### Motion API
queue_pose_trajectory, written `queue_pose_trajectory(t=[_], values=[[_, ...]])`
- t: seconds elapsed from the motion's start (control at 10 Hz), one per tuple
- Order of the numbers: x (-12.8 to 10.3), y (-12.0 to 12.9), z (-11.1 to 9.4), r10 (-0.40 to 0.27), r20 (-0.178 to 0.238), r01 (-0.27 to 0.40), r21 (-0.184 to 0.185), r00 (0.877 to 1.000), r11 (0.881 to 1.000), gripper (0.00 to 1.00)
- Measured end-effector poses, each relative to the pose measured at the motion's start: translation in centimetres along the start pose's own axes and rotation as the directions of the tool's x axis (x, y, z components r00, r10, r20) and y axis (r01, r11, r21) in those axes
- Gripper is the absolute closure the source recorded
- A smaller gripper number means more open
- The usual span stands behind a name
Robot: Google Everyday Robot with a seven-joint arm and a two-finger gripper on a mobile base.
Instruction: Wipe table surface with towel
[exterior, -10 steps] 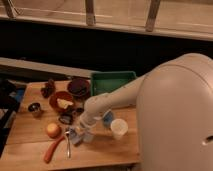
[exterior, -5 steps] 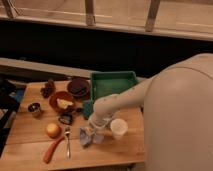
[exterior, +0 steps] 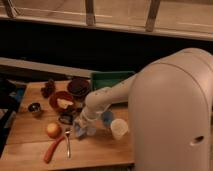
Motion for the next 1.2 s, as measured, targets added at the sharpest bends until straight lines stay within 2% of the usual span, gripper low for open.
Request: queue_pose_trajectory(t=[0.2,0.5,0.7,0.9,1.2], values=[[-2.2,1.4,1.0,-0.042,0.011,0.042,-0.019,0.999,0.999,1.0],[-1.6,2.5,1.5,-0.042,-0.022,0.041,-0.035,0.999,0.999,1.0],[1.0,2.3,1.2,-0.011,-0.052,0.009,-0.04,0.999,0.999,1.0],[5.2,1.0,0.0,0.035,-0.073,-0.037,-0.03,0.997,0.999,1.0],[7.5,-0.8,-1.8,0.029,-0.058,-0.029,-0.009,0.998,1.0,1.0]])
